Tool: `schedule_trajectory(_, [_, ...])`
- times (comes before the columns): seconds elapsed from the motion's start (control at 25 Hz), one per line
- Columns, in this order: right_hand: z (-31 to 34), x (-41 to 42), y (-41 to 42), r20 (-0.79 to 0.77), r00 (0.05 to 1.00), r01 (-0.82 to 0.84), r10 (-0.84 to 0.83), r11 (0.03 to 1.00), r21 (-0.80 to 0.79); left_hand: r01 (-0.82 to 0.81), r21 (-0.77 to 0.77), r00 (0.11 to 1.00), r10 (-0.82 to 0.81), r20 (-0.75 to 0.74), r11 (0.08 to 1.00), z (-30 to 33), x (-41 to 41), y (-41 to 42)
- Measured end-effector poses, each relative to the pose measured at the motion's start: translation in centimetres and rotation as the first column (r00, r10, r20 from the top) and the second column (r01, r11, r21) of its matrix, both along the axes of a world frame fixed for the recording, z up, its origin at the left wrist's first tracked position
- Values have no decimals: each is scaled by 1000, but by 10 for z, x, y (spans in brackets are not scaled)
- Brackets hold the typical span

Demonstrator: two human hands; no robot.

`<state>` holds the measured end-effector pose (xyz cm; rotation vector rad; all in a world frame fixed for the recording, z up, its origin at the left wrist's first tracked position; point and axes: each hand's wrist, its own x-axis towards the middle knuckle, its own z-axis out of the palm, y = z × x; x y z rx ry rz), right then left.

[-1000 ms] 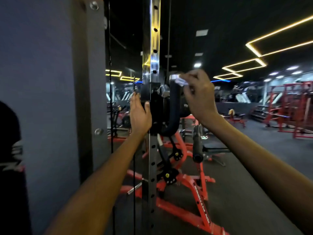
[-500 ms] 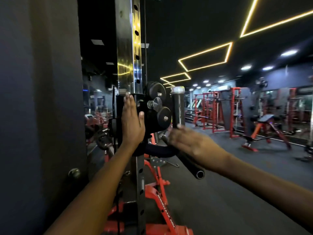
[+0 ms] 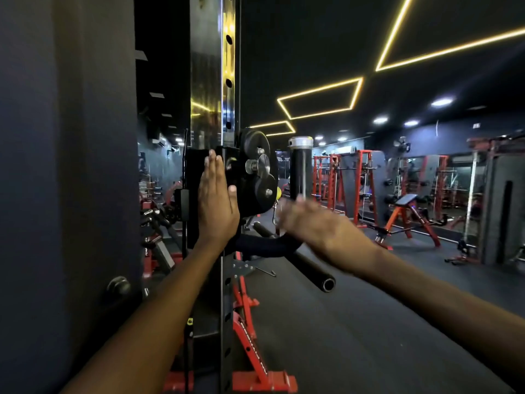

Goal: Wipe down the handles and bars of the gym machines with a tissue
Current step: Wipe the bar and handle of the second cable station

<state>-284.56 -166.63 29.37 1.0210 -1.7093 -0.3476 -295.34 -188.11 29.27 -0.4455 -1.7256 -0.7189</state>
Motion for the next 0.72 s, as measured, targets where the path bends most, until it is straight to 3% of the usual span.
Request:
schedule_trajectory(0.12, [45, -4, -12, 38, 998, -34, 59, 877, -479, -6, 9, 1000, 6, -9, 1000, -2, 1, 2])
schedule_trajectory(0.28, [-47, 1, -39, 151, 967, -28, 207, 669, -743, -20, 14, 1000, 20, 2, 1000, -14, 3, 3])
schedule_trajectory(0.36, [-73, 17, -48, 131, 933, -41, 334, 461, -887, -16, 13, 1000, 16, 1, 1000, -17, 5, 4])
schedule_trajectory(0.44, [-34, 19, -49, 7, 908, -50, 419, 125, -991, -17, 7, 1000, 17, 0, 1000, -17, 4, 3])
schedule_trajectory(0.48, [-2, 18, -46, 18, 899, -6, 438, 52, -999, -17, 7, 1000, 17, -3, 1000, -16, 4, 2])
schedule_trajectory(0.6, [72, 18, -41, 182, 739, 94, 649, 168, -981, -3, 19, 1000, 3, -5, 1000, -17, 3, 3])
schedule_trajectory(0.72, [38, 18, -45, 264, 688, 183, 676, 190, -965, 4, 27, 1000, -4, -5, 1000, -19, 3, 3])
